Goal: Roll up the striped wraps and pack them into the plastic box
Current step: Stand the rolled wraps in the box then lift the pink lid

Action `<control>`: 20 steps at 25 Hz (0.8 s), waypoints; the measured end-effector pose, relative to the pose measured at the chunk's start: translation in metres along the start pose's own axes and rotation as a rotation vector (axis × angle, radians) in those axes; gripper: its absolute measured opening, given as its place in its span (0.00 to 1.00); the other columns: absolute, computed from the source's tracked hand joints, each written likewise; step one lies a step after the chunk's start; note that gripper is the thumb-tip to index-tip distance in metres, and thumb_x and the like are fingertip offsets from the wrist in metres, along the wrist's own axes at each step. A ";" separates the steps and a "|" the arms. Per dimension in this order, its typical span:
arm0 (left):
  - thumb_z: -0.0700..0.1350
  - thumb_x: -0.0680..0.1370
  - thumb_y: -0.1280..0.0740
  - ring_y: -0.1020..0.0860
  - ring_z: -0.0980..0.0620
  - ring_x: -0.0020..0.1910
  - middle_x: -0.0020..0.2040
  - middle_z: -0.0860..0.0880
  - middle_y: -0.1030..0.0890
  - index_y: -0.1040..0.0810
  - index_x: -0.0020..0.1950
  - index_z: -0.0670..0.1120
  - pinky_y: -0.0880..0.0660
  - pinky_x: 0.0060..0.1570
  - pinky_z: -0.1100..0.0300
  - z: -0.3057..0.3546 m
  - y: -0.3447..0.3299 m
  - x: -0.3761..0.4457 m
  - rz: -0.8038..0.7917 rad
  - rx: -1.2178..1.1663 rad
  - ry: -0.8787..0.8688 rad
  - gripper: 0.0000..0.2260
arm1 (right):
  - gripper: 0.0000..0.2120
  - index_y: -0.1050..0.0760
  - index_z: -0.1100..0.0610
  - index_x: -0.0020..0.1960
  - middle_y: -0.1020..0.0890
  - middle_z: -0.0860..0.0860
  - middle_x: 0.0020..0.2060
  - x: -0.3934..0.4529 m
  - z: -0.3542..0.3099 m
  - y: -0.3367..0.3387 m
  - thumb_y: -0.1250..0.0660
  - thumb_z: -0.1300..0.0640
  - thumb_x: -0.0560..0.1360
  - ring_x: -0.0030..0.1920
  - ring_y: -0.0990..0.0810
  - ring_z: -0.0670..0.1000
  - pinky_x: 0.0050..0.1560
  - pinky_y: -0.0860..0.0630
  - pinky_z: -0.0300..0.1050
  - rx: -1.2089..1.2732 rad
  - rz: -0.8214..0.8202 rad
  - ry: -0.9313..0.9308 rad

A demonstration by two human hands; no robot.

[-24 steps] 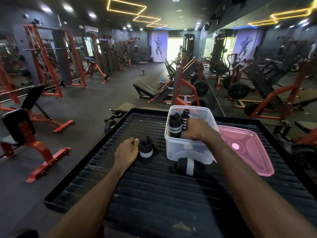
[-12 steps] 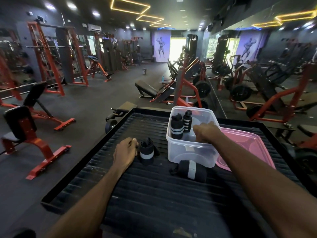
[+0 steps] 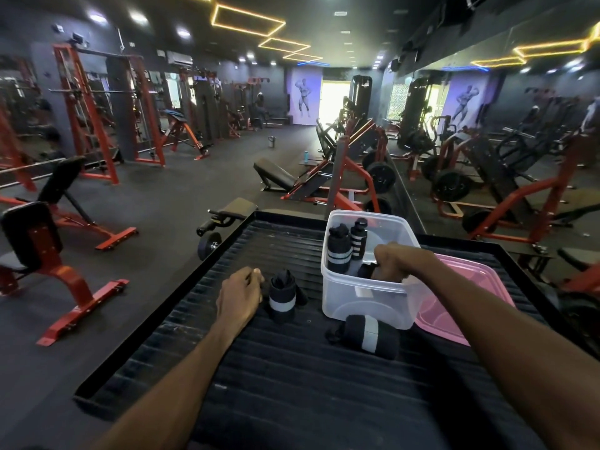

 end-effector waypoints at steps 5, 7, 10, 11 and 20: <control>0.53 0.84 0.42 0.19 0.50 0.38 0.33 0.52 0.18 0.22 0.40 0.52 0.25 0.43 0.53 0.003 -0.001 -0.001 0.010 0.024 0.012 0.16 | 0.06 0.25 0.56 0.40 0.19 0.53 0.38 0.015 -0.004 0.016 0.28 0.57 0.70 0.35 0.19 0.51 0.35 0.22 0.42 0.023 0.101 0.053; 0.53 0.83 0.42 0.19 0.49 0.38 0.33 0.51 0.18 0.22 0.40 0.52 0.24 0.44 0.53 0.002 -0.001 0.000 0.011 0.018 0.011 0.16 | 0.04 0.24 0.54 0.46 0.20 0.55 0.45 0.025 -0.003 0.021 0.30 0.58 0.71 0.47 0.25 0.53 0.45 0.24 0.45 -0.106 0.158 0.071; 0.54 0.83 0.42 0.19 0.48 0.39 0.35 0.51 0.18 0.22 0.39 0.52 0.22 0.45 0.51 -0.001 -0.003 0.001 0.011 0.022 0.002 0.16 | 0.07 0.23 0.52 0.51 0.25 0.56 0.48 0.036 0.000 0.021 0.33 0.59 0.74 0.55 0.29 0.56 0.51 0.28 0.48 -0.146 0.198 0.076; 0.54 0.83 0.42 0.19 0.48 0.39 0.35 0.51 0.18 0.22 0.39 0.52 0.22 0.45 0.51 -0.002 -0.003 0.003 0.013 0.025 -0.002 0.16 | 0.06 0.23 0.52 0.51 0.24 0.56 0.49 0.038 -0.001 0.020 0.32 0.58 0.74 0.54 0.27 0.56 0.51 0.27 0.48 -0.119 0.213 0.077; 0.54 0.82 0.41 0.19 0.46 0.39 0.36 0.50 0.17 0.22 0.38 0.52 0.21 0.46 0.49 -0.009 -0.004 0.010 0.030 0.032 0.005 0.16 | 0.14 0.23 0.56 0.56 0.18 0.56 0.53 0.048 -0.012 0.011 0.28 0.63 0.71 0.52 0.21 0.57 0.55 0.22 0.50 0.136 0.272 0.106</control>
Point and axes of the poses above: each hand's wrist, its own x-axis towards the middle knuckle, its own y-axis out of the back of the hand, z = x × y, the point moved 3 cm from there along x, towards the middle knuckle
